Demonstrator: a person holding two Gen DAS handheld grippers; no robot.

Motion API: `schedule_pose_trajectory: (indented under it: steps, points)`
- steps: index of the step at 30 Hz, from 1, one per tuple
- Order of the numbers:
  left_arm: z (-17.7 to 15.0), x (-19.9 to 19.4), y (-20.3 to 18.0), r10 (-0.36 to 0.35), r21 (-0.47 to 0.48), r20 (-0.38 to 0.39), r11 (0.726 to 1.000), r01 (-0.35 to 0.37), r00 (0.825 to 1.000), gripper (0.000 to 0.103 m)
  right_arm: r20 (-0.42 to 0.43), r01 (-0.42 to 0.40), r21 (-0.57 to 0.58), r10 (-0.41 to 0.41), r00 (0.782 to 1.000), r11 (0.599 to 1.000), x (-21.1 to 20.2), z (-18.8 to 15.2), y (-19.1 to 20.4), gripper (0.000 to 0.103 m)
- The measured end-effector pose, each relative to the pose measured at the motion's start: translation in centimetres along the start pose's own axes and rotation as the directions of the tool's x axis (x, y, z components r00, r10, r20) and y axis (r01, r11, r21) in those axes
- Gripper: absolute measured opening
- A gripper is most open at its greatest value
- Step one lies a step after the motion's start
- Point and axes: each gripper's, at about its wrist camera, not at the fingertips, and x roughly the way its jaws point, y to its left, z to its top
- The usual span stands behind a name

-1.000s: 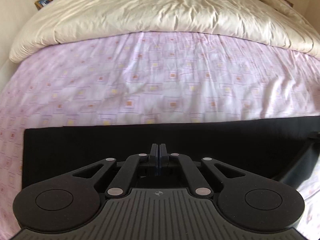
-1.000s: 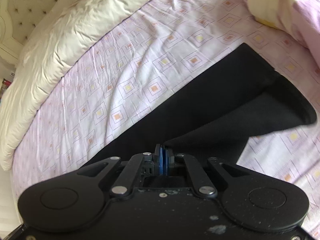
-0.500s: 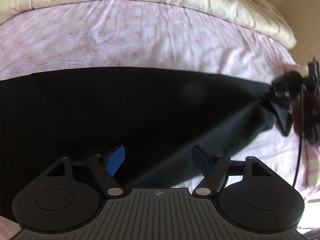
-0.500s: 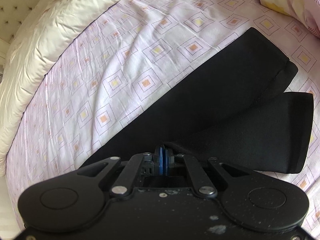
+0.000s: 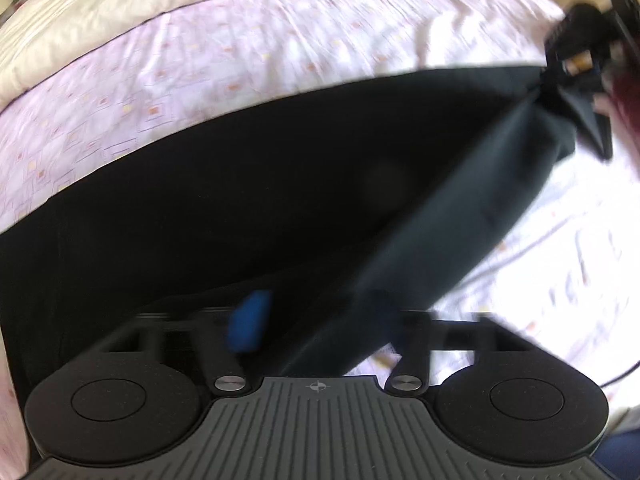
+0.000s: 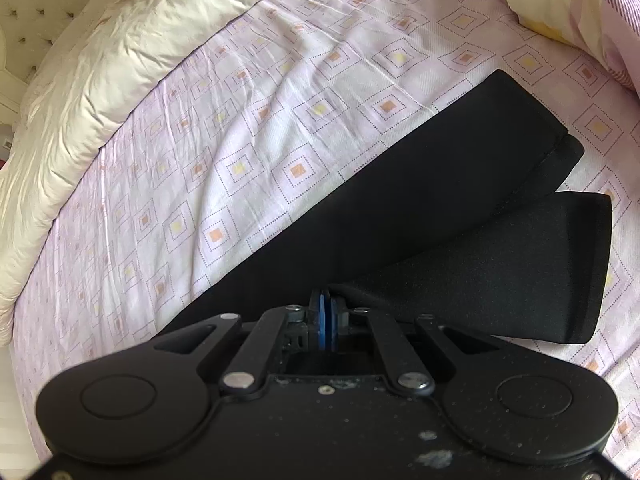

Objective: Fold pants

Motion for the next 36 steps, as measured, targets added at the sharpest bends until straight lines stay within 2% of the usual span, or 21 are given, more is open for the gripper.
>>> schedule_pose_trajectory:
  steps: [2,3,7,11,14,18,21,22,23,26,30,33,36]
  points:
    - [-0.3,0.6,-0.6,0.014,0.056,-0.037,0.998,-0.012,0.999,0.009,0.002,-0.006,0.007,0.006,1.0,1.0,-0.3,-0.1,-0.2,0.005]
    - [-0.4,0.9,-0.7,0.006,0.064,-0.045,0.998,-0.003,0.999,0.003,0.0,-0.009,0.014,0.009,1.0,1.0,-0.4,-0.3,-0.3,0.005]
    - [0.7,-0.5,0.6,0.01,0.008,-0.006,1.0,-0.01,1.0,0.003,0.015,0.004,0.034,-0.005,1.0,0.999,-1.7,-0.4,-0.5,0.005]
    - [4.9,-2.4,2.6,0.033,0.009,0.067,0.999,-0.033,0.997,0.003,0.072,0.005,0.01,-0.006,0.997,1.0,-3.3,0.6,0.3,0.005]
    - [8.7,-1.3,4.1,0.045,0.009,0.095,0.999,-0.046,0.994,0.003,0.075,0.019,0.005,-0.02,0.997,1.0,-2.6,1.9,1.0,0.005]
    - [12.3,3.3,4.7,0.067,0.05,0.03,0.996,-0.068,0.997,0.004,0.05,0.06,0.006,-0.061,0.997,0.998,0.3,3.3,1.4,0.005]
    - [12.9,7.3,4.4,0.073,0.068,-0.063,0.995,-0.069,0.995,0.004,0.021,0.086,-0.043,-0.085,0.996,0.995,2.4,3.5,1.7,0.008]
    - [12.6,8.4,4.5,0.071,0.064,-0.089,0.996,-0.066,0.993,0.004,0.011,0.082,-0.068,-0.082,0.997,0.994,2.9,3.6,1.8,0.012]
    - [12.3,8.9,4.5,0.077,0.065,-0.086,0.995,-0.072,0.993,0.004,0.009,0.08,-0.092,-0.08,0.997,0.993,3.1,3.5,2.0,0.013]
    - [12.2,8.9,4.3,0.089,0.069,-0.087,0.994,-0.084,0.992,0.004,0.021,0.028,-0.12,-0.026,0.999,0.992,1.8,3.7,1.9,0.015]
    - [12.8,9.1,5.5,0.048,0.012,-0.102,0.999,-0.047,0.994,0.003,0.055,-0.052,-0.079,0.057,0.997,0.995,-1.8,3.7,-0.2,0.015]
    - [12.9,9.2,6.4,0.002,-0.051,-0.121,0.999,-0.009,0.993,0.004,0.111,-0.003,-0.067,0.011,0.994,0.998,-4.4,3.2,-2.5,0.019]
    - [13.1,9.3,6.8,-0.013,-0.061,-0.136,0.998,0.004,0.991,0.004,0.123,0.044,-0.052,-0.038,0.992,0.998,-6.1,2.6,-5.3,0.021]
